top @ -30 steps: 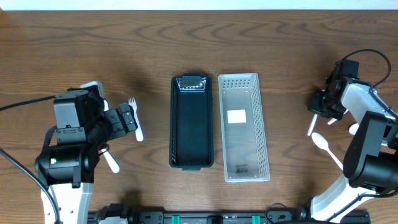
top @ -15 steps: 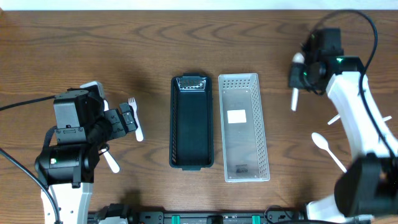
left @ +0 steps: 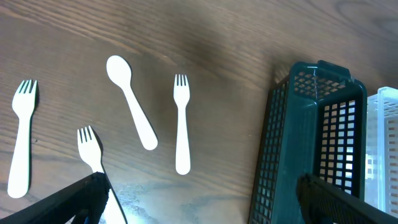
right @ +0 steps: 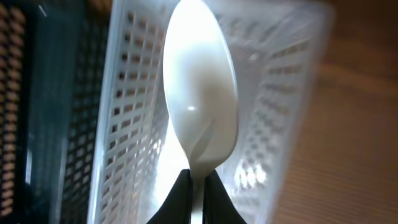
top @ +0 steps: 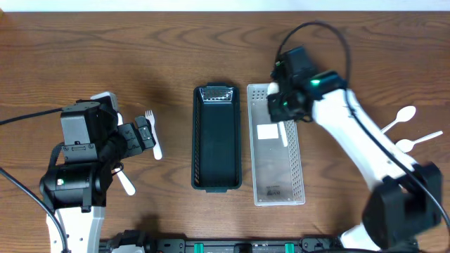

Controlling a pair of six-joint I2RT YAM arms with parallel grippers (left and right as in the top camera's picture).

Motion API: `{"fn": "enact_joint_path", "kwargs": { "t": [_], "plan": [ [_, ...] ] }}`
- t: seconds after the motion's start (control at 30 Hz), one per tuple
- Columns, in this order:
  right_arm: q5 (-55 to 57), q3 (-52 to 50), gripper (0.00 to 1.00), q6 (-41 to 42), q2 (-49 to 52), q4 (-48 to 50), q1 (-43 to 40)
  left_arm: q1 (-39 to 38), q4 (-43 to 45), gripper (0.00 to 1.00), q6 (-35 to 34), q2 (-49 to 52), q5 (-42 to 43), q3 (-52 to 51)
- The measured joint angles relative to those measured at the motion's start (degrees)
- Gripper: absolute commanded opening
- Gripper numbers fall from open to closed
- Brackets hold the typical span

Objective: Pack container
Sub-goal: 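Lift the spoon and carry it left over the white basket, then open the right gripper to drop the spoon into the white basket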

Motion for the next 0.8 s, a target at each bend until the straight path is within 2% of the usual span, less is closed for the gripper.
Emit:
{"fn": "enact_joint_path", "kwargs": {
  "t": [0.1, 0.23, 0.3, 0.53, 0.6, 0.8],
  "plan": [
    [-0.13, -0.33, 0.04, 0.33, 4.09, 0.02, 1.7, 0.0, -0.02, 0.98, 0.0, 0.0, 0.0, 0.0],
    [-0.13, -1.03, 0.34, 0.79, 7.72, 0.2, 2.99, 0.0, -0.02, 0.98, 0.0, 0.0, 0.02, 0.0],
    [0.13, -1.14, 0.38, 1.11, 7.87, 0.42, 3.15, 0.0, 0.0, 0.98, 0.0, 0.0, 0.02, 0.0],
    [4.04, 0.72, 0.34, 1.01, 5.6, -3.67, 2.91, 0.0, -0.02, 0.98, 0.0, 0.0, 0.02, 0.0],
    [6.08, 1.46, 0.34, 1.25, 2.36, -5.05, 2.32, 0.0, 0.0, 0.98, 0.0, 0.0, 0.02, 0.0],
    [11.17, 4.04, 0.19, 4.5, -12.07, -11.39, -5.07, 0.0, -0.02, 0.98, 0.0, 0.0, 0.02, 0.0]
  ]
}}
